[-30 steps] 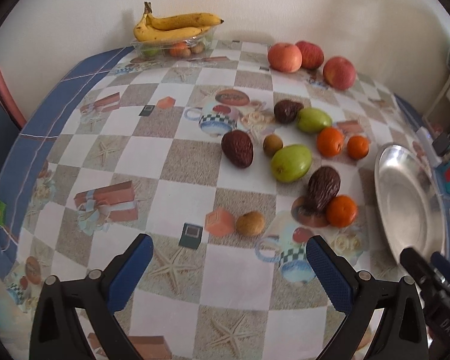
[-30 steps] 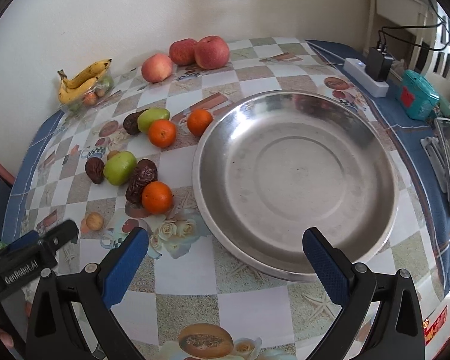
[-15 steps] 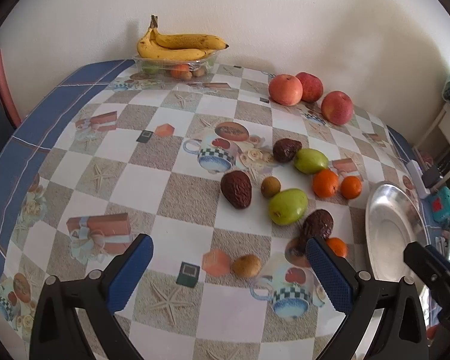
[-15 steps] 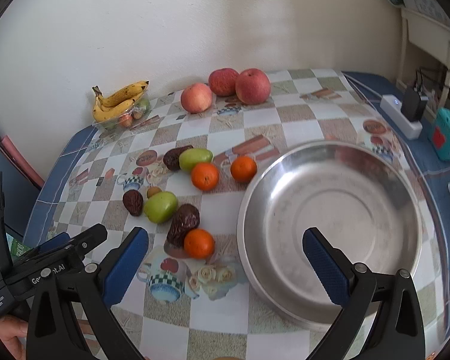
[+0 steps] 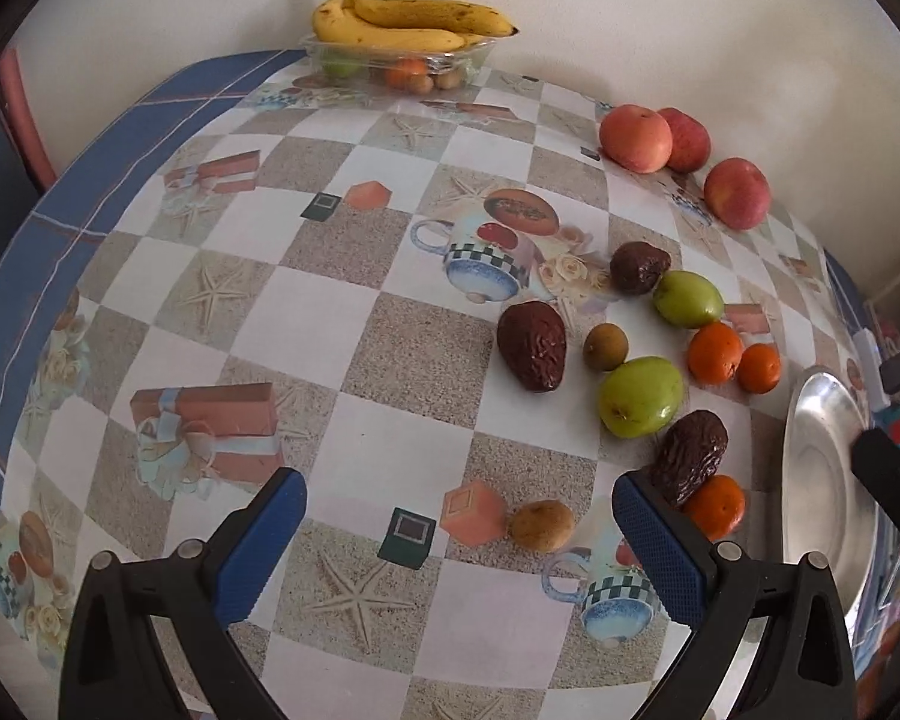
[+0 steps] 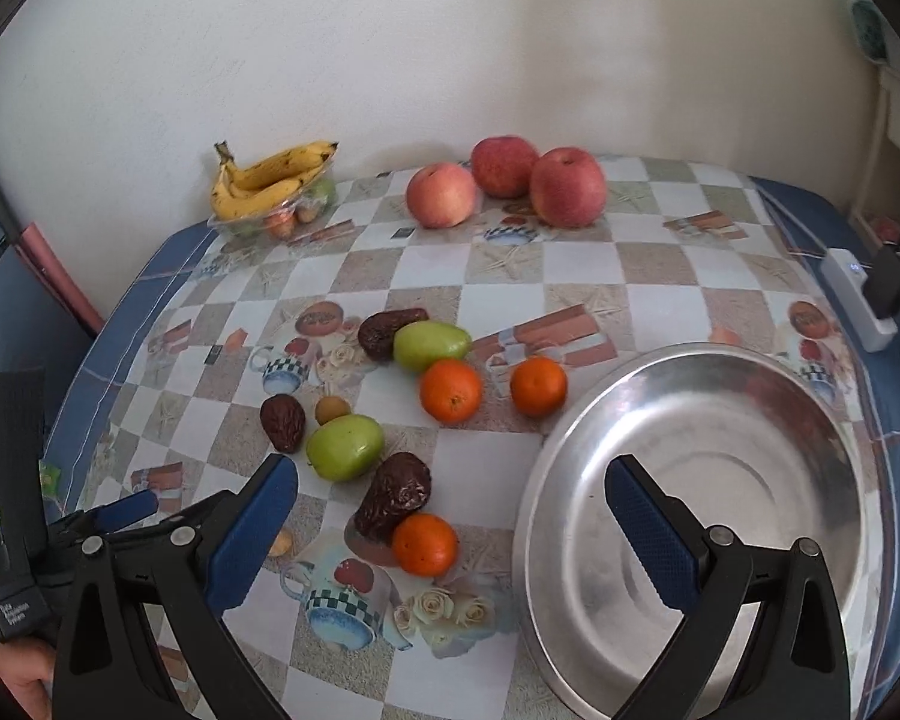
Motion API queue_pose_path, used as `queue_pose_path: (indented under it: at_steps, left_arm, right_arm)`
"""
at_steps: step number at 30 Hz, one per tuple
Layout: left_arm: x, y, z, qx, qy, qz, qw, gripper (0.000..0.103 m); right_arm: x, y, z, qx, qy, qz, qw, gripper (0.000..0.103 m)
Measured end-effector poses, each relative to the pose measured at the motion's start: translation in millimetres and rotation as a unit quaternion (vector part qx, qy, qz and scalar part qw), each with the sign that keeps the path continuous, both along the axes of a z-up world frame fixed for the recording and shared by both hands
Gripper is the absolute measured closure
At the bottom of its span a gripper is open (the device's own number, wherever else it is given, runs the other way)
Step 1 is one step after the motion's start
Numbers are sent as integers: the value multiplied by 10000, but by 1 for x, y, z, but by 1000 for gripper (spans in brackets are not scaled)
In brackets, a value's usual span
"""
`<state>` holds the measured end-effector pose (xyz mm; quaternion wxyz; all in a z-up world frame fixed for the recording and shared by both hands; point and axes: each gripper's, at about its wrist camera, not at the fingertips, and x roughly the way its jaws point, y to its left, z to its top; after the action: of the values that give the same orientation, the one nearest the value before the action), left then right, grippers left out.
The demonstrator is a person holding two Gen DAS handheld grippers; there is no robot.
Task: Organize fruits
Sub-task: 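Grasp a tangerine with the right tool while the left tool grasps a small brown kiwi, then carry the tangerine and kiwi over the steel plate and open both tools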
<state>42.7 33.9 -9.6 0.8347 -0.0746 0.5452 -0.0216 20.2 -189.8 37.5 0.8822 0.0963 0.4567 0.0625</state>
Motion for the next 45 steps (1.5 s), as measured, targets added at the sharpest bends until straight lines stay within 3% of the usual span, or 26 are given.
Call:
queue_pose_path:
  at_steps: [3, 7, 12, 14, 19, 26, 29, 33, 35, 45]
  left_arm:
    - [3, -7, -8, 131, 205, -98, 9997, 0]
    - [2, -13, -20, 53, 467, -248, 9986, 0]
    - [0, -22, -27, 90, 582, -399, 9975, 1]
    - [0, -23, -29, 164, 597, -440, 9971, 2]
    - [1, -23, -29, 270, 561, -442, 9971, 10]
    - [4, -32, -28, 244, 498, -663, 9963, 28]
    - [3, -34, -27, 150, 517, -731, 9959, 53]
    - [4, -33, -27, -72, 588, -718, 9957, 70]
    - [4, -30, -25, -45, 532, -629, 9966, 74]
    - [-1, -9, -9, -143, 220, -311, 9992, 74]
  right_arm:
    - [4, 8, -5, -129, 109, 251, 9995, 3]
    - [8, 15, -21, -95, 406, 453, 9981, 29]
    - [8, 22, -41, -41, 750, 615, 9953, 31]
    - [8, 26, -47, 0, 826, 696, 9941, 46]
    - [9, 34, -63, -98, 1067, 812, 9909, 54]
    - [9, 34, -71, -229, 1177, 810, 9895, 61]
    - [9, 33, -72, -258, 1179, 791, 9895, 65]
    - [9, 30, -72, -153, 1184, 737, 9901, 66]
    - [9, 29, -72, -123, 1187, 725, 9902, 66]
    - [-1, 24, -44, 23, 778, 595, 9952, 66]
